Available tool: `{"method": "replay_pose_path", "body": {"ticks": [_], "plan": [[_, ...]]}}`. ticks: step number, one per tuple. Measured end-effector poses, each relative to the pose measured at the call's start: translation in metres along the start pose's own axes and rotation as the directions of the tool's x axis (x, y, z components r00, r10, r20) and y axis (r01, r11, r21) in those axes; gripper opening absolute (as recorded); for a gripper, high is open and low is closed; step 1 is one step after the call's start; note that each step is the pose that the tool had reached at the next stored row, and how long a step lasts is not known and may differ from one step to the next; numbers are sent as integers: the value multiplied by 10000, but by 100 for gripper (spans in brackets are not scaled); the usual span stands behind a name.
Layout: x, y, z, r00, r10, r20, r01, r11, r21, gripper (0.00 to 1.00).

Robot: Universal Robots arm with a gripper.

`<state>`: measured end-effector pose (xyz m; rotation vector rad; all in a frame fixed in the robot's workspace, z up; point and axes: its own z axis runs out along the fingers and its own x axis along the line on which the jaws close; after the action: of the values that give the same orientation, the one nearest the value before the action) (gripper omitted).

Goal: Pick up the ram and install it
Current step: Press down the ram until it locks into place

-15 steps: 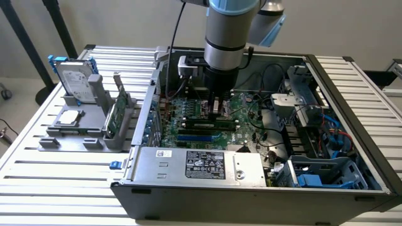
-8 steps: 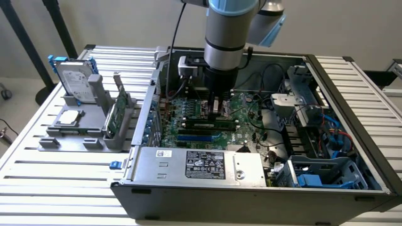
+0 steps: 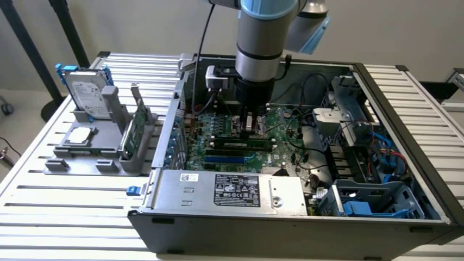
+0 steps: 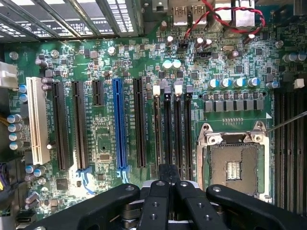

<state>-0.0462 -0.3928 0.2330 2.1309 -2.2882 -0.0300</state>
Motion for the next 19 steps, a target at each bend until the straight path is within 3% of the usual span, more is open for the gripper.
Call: {"method": "replay_pose_path", "body": {"ticks": [10, 11, 15, 19], "plan": [[1, 0, 57, 10000, -56, -5, 56, 10000, -1, 11], [-2, -1, 32, 10000, -56, 23, 56, 10000, 11, 11], [0, 3, -128, 10000, -56, 0, 56, 10000, 0, 11], [0, 4, -147, 10000, -56, -1, 56, 10000, 0, 11]]}}
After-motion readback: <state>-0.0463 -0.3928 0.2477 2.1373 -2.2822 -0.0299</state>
